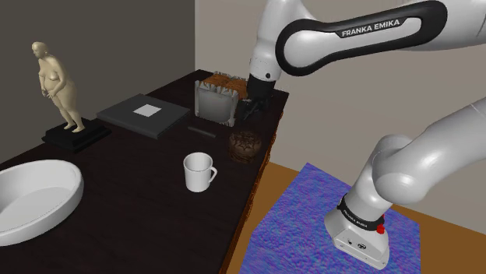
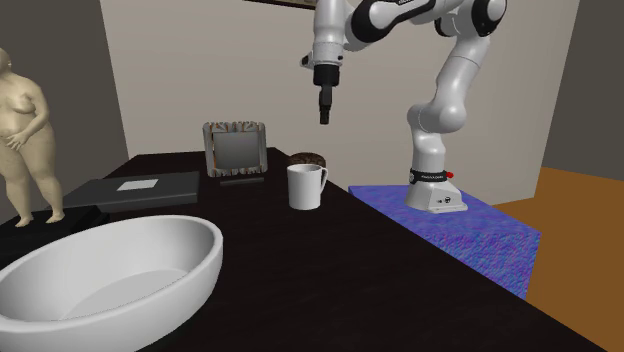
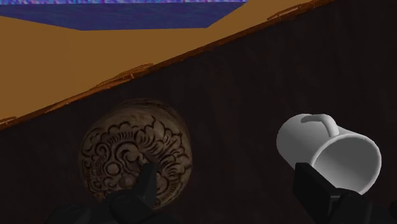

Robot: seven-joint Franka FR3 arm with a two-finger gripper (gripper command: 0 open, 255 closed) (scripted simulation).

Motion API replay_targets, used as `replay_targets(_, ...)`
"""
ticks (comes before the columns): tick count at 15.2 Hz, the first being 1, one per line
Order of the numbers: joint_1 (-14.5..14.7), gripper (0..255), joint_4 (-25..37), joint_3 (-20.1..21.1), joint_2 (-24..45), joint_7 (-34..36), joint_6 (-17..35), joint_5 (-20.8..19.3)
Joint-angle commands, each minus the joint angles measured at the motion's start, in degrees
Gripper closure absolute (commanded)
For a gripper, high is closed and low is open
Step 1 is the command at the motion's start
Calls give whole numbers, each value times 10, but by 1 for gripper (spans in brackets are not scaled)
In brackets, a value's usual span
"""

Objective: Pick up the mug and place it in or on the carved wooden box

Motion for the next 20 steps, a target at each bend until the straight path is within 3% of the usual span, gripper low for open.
replay_targets(1,6,0,14,19,39,19,24,2)
replay_targets(11,27,0,111,86,240,110,116,-39)
replay_targets(20,30,0,89,88,277,121,174,-53)
